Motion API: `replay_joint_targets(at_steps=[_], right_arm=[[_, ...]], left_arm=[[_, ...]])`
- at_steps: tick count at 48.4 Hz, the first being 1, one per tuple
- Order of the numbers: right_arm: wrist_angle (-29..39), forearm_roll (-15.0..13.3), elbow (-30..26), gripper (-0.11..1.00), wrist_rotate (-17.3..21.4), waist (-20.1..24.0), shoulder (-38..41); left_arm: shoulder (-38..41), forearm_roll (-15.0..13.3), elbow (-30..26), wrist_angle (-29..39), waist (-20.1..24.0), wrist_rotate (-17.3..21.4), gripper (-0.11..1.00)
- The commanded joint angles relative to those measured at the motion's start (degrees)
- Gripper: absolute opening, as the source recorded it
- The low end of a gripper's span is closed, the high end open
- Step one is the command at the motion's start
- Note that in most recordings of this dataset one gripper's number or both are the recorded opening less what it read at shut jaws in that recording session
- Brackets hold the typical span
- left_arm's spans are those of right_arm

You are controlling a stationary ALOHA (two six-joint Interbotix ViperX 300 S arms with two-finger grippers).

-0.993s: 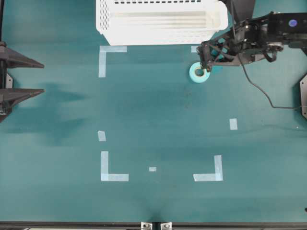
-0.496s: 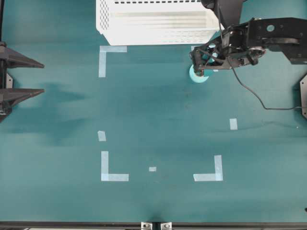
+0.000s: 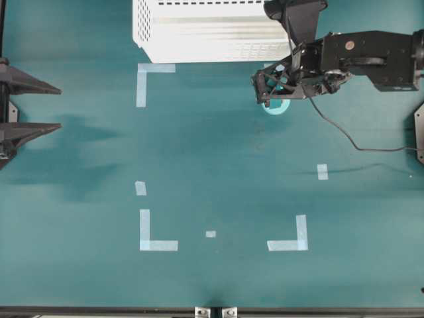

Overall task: Put the tape into the white basket.
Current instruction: 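Close the right gripper on the tape roll's edge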

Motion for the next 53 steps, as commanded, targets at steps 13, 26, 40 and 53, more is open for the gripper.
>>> replay_joint_targets(at_steps=[13, 26, 40, 53], right_arm=[[-1.67, 0.79, -0.62, 0.96, 0.0, -0.09, 0.62], [-3.96, 3.52, 0.44, 1.0, 0.18, 0.0, 1.05], [-4.39, 4.04, 2.46, 1.0, 2.99, -0.18, 1.05], [-6.42, 3.6, 2.72, 1.0, 3.69, -0.18, 1.58]], left_arm=[[0.44, 0.18, -0.7, -0.26, 0.26, 0.09, 0.32], [0.44, 0.18, -0.7, -0.35, 0.26, 0.0, 0.32], [0.44, 0.18, -0.7, -0.26, 0.26, 0.0, 0.32], [0.35, 0.18, -0.7, -0.26, 0.26, 0.0, 0.32]])
